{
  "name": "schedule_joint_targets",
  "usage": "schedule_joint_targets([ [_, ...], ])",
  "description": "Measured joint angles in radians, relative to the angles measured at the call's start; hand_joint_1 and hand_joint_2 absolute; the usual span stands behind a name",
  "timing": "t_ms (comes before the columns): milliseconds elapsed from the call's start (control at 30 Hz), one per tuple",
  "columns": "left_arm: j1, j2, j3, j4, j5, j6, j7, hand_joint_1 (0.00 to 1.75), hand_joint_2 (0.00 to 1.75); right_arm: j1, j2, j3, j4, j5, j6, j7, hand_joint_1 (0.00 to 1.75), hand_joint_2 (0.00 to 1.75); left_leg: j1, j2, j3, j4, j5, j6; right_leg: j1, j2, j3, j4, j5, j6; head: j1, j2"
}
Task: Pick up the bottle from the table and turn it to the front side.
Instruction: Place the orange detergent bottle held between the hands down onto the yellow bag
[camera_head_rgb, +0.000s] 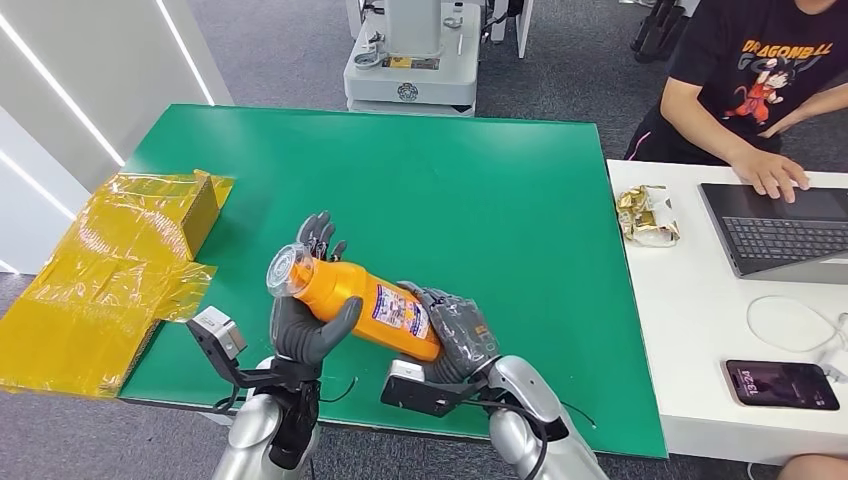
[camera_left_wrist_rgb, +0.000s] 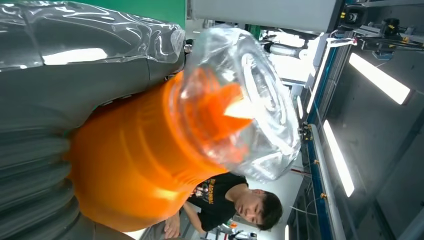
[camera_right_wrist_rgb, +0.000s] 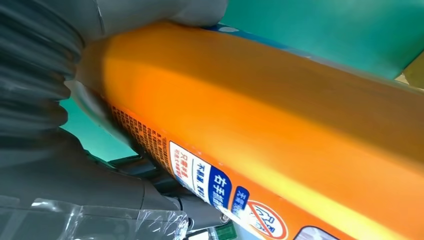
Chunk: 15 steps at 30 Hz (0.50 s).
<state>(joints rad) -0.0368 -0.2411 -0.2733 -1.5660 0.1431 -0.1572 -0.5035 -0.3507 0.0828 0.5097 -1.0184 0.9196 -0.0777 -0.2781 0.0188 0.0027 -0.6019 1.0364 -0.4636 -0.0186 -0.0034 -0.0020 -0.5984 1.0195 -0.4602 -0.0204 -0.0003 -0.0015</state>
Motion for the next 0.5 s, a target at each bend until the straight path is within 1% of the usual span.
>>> schedule_joint_targets([
  [200, -0.001, 0.000, 0.001, 0.003, 0.001, 0.000, -0.004, 0.00, 1.75, 0.006, 0.000, 0.002, 0.000, 0.003, 0.013, -0.021, 1.75, 1.75, 0.000, 0.000, 0.000, 0.000, 0.000, 0.000, 0.000, 0.000, 0.000, 0.000, 0.000, 0.000, 0.000, 0.000],
  [233, -0.002, 0.000, 0.001, 0.005, 0.001, 0.000, -0.006, 0.13, 1.75, 0.007, 0.000, 0.003, 0.000, 0.003, 0.009, -0.029, 1.75, 1.75, 0.000, 0.000, 0.000, 0.000, 0.000, 0.000, 0.000, 0.000, 0.000, 0.000, 0.000, 0.000, 0.000, 0.000],
  [267, -0.003, 0.000, 0.001, 0.007, 0.001, 0.000, -0.007, 0.51, 1.75, 0.007, 0.000, 0.003, 0.000, 0.003, 0.003, -0.038, 1.75, 1.75, 0.000, 0.000, 0.000, 0.000, 0.000, 0.000, 0.000, 0.000, 0.000, 0.000, 0.000, 0.000, 0.000, 0.000],
  [333, -0.005, 0.000, 0.001, 0.010, 0.001, -0.002, -0.009, 1.38, 1.75, 0.008, 0.000, 0.003, 0.000, 0.001, -0.009, -0.057, 1.75, 1.75, 0.000, 0.000, 0.000, 0.000, 0.000, 0.000, 0.000, 0.000, 0.000, 0.000, 0.000, 0.000, 0.000, 0.000],
  [367, -0.006, 0.000, 0.001, 0.011, 0.001, -0.002, -0.010, 1.69, 1.75, 0.008, 0.000, 0.002, 0.000, 0.000, -0.013, -0.065, 1.75, 1.75, 0.000, 0.000, 0.000, 0.000, 0.000, 0.000, 0.000, 0.000, 0.000, 0.000, 0.000, 0.000, 0.000, 0.000],
  [400, -0.008, 0.000, 0.001, 0.012, 0.001, -0.003, -0.010, 1.74, 1.75, 0.008, 0.000, 0.001, 0.000, -0.002, -0.015, -0.070, 1.75, 1.75, 0.000, 0.000, 0.000, 0.000, 0.000, 0.000, 0.000, 0.000, 0.000, 0.000, 0.000, 0.000, 0.000, 0.000],
  [500, -0.012, 0.000, 0.001, 0.014, 0.001, -0.004, -0.011, 1.75, 1.75, 0.007, 0.000, -0.001, 0.002, -0.006, -0.018, -0.075, 1.75, 1.75, 0.000, 0.000, 0.000, 0.000, 0.000, 0.000, 0.000, 0.000, 0.000, 0.000, 0.000, 0.000, 0.000, 0.000],
])
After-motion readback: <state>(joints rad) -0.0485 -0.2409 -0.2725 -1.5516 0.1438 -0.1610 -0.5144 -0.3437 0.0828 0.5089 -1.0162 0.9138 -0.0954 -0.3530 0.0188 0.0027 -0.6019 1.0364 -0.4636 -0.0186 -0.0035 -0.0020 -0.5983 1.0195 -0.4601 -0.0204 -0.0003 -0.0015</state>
